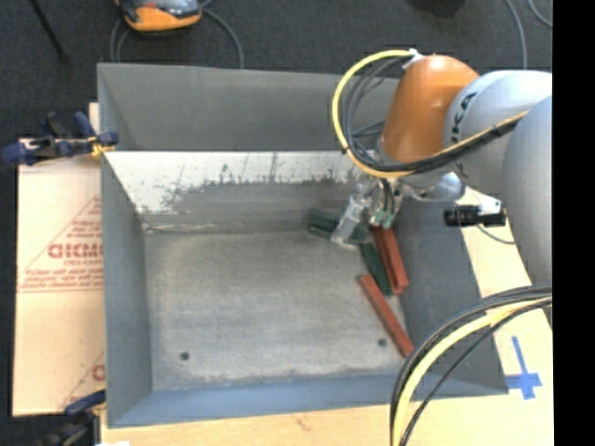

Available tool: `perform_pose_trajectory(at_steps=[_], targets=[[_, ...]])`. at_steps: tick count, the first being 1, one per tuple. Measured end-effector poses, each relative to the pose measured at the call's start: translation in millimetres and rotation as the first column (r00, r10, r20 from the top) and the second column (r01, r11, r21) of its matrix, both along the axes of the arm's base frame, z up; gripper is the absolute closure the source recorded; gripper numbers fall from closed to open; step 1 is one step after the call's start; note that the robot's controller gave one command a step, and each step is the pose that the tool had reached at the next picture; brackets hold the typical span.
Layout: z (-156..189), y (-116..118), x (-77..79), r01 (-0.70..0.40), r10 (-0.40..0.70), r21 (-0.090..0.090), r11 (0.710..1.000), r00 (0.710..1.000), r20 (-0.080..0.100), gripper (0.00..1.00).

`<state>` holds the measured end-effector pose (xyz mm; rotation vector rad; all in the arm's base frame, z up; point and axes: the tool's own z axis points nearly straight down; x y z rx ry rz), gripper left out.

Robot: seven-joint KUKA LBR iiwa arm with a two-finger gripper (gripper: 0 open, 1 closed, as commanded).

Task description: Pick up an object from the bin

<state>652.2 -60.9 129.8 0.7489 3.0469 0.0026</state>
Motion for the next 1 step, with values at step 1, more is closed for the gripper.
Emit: perform_pose_trajectory(at_steps=[1], targets=[[11.1,-0.1,0.3,-0.001,0.001,0.000,1.000,1.000,-0.001,1.00]])
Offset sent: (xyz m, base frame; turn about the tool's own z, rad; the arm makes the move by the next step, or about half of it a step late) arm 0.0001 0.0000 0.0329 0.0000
